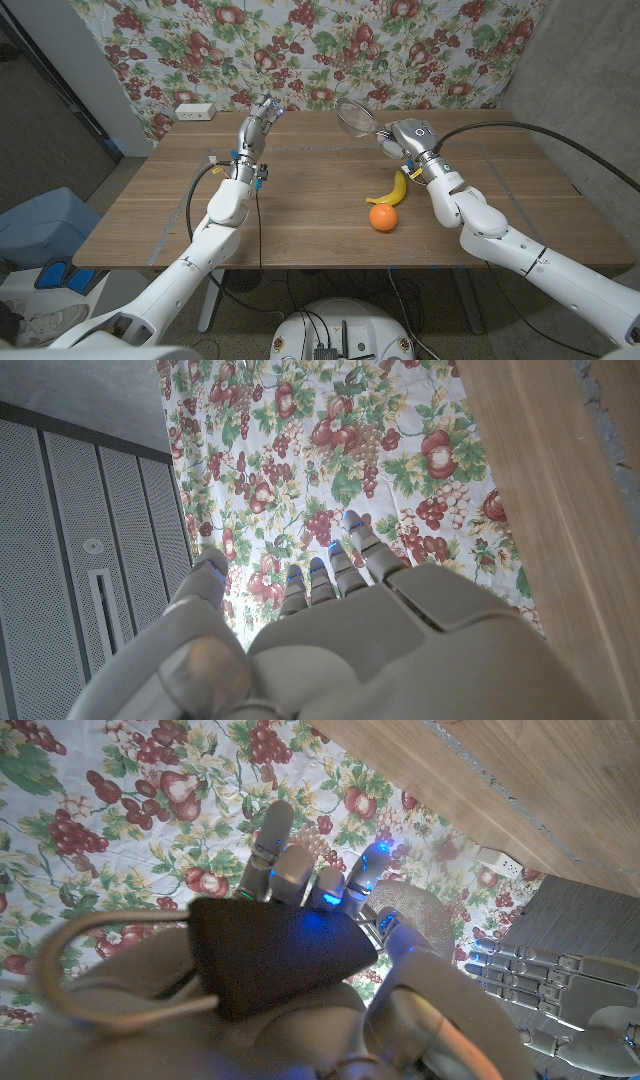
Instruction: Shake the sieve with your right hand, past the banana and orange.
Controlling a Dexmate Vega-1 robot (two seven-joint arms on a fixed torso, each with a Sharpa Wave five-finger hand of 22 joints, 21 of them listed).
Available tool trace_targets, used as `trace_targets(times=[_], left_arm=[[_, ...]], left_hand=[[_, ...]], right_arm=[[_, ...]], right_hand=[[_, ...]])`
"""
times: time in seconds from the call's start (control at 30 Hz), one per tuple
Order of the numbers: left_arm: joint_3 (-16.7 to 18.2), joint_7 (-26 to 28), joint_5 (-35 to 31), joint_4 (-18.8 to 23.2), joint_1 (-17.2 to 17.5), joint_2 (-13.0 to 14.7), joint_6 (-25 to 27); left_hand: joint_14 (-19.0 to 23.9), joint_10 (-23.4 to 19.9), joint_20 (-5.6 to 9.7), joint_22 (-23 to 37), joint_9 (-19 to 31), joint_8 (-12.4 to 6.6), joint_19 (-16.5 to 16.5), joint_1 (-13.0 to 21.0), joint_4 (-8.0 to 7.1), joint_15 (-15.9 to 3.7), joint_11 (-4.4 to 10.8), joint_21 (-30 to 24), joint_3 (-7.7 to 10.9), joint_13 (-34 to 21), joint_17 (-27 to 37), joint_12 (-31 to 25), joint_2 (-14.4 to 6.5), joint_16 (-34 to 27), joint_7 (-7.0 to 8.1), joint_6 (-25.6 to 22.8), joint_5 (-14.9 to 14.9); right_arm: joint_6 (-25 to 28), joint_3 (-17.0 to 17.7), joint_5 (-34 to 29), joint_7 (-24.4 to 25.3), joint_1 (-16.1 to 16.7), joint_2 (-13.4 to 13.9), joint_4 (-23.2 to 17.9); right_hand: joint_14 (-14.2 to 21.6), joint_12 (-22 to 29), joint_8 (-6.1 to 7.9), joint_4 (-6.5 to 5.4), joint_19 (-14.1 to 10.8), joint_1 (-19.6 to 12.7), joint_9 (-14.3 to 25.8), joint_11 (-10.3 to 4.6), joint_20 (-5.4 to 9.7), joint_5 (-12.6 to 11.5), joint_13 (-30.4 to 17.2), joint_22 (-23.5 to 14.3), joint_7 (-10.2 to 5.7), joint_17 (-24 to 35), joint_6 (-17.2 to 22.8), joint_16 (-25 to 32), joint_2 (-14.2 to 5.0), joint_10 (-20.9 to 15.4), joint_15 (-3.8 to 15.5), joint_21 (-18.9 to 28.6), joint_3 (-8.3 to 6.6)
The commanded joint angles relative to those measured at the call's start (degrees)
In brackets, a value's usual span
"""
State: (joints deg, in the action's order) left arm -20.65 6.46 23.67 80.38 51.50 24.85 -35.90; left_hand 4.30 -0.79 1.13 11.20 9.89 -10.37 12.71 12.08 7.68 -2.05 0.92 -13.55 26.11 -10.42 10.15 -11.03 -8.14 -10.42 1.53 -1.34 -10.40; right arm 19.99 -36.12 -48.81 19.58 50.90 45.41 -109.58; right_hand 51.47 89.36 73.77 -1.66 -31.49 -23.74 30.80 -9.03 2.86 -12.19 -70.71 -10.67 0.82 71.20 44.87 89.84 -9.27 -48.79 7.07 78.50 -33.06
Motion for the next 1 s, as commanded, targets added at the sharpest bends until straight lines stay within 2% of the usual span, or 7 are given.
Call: trace_targets(times=[0.03, 0.57, 1.0], left_arm=[[-0.1, 0.6, -0.4, 0.6, 0.3, -0.1, 0.1], [-0.1, 0.9, -0.8, 1.0, 0.4, 0.0, 0.4], [-0.2, 0.2, -0.3, 0.0, -0.3, -0.1, 0.1]], left_hand=[[-0.4, 0.2, -0.07, 0.0, 0.0, 0.04, 0.3, -0.3, 0.06, -1.63, 0.12, 0.2, 0.61, -0.1, 0.0, -0.2, 0.0, -0.1, 0.07, 0.1, 0.1], [-0.4, 0.2, -0.07, 0.0, 0.0, 0.03, 0.4, -0.5, 0.10, -1.66, 0.11, 0.2, 0.84, -0.1, 0.0, -0.2, 0.0, -0.1, 0.13, 0.1, 0.1], [-0.4, 0.1, -0.07, 0.0, 0.0, 0.03, 0.4, -0.7, 0.14, -1.66, 0.12, 0.2, 1.04, -0.1, 0.0, -0.2, 0.0, -0.1, 0.26, 0.1, 0.1]], right_arm=[[-1.1, 4.4, 8.3, 1.8, 2.2, -1.0, -1.4], [-3.1, 9.9, 21.1, 5.9, 5.2, -3.6, -2.4], [-3.7, 9.7, 23.8, 7.1, 4.4, -3.7, -1.9]], right_hand=[[-0.3, 0.1, 0.28, -0.29, -0.2, 0.6, 0.0, -0.69, 4.17, -0.2, -0.1, 0.0, 0.66, 0.1, -0.9, 0.2, 0.08, 0.4, 4.88, -0.1, -0.26], [-0.1, 0.2, 0.92, -0.32, -0.5, 0.7, 0.3, -0.52, 3.95, -0.2, -0.1, 0.0, 0.71, 0.1, -1.2, 0.3, -0.10, 0.0, 4.84, 0.0, -0.32], [0.1, 0.3, 1.25, -0.27, -0.6, 0.7, 0.1, -0.50, 3.88, -0.1, -0.1, 0.0, 0.85, 0.1, -1.2, 0.3, -0.21, -0.2, 4.82, 0.1, -0.34]])
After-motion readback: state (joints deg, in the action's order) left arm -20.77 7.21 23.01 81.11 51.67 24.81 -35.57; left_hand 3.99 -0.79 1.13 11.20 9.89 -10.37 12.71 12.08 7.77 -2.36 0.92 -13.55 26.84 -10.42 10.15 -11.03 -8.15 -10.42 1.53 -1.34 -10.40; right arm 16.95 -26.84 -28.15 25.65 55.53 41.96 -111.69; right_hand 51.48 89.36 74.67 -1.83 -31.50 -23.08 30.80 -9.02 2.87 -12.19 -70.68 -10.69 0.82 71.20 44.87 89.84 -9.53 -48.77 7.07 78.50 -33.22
